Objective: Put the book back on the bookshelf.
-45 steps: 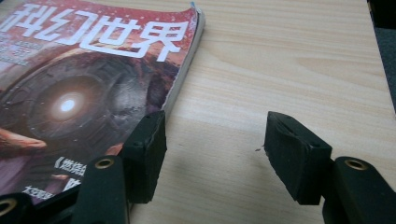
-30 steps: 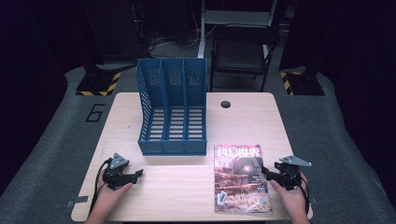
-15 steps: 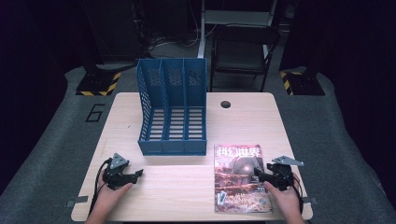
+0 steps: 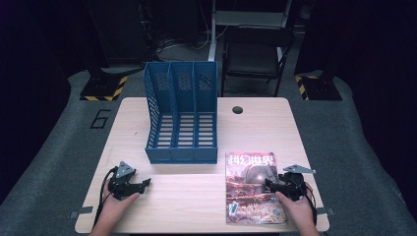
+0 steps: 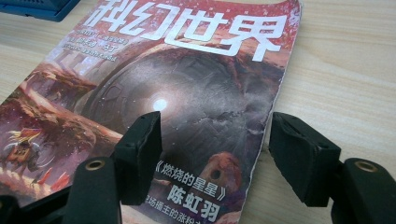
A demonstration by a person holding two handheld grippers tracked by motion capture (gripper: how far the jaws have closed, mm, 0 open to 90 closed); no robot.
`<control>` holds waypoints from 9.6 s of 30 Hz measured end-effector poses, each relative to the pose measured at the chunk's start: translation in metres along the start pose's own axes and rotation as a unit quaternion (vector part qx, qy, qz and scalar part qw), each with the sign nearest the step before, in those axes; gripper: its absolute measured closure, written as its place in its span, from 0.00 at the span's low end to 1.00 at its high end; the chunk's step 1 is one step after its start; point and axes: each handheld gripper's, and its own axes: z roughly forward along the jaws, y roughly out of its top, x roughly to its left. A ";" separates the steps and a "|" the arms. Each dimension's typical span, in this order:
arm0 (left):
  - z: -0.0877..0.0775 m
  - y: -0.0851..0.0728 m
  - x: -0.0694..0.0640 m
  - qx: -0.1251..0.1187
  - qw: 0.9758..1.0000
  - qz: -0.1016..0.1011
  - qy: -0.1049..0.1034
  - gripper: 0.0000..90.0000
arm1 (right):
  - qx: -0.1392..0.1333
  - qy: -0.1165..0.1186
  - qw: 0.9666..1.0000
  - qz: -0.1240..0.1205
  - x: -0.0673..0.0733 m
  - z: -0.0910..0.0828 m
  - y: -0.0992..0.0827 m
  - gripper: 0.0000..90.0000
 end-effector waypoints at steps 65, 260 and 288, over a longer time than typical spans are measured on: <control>-0.001 0.001 -0.001 0.005 1.000 0.001 -0.003 0.27 | -0.016 0.050 0.998 0.036 0.002 0.001 0.006 0.41; 0.048 0.062 -0.156 0.003 0.973 0.065 -0.220 0.27 | -0.142 0.100 0.983 -0.056 0.045 -0.039 0.009 0.98; 0.073 0.075 -0.202 0.016 0.954 0.060 -0.294 0.29 | -0.172 0.096 0.978 -0.075 0.054 -0.048 0.009 0.99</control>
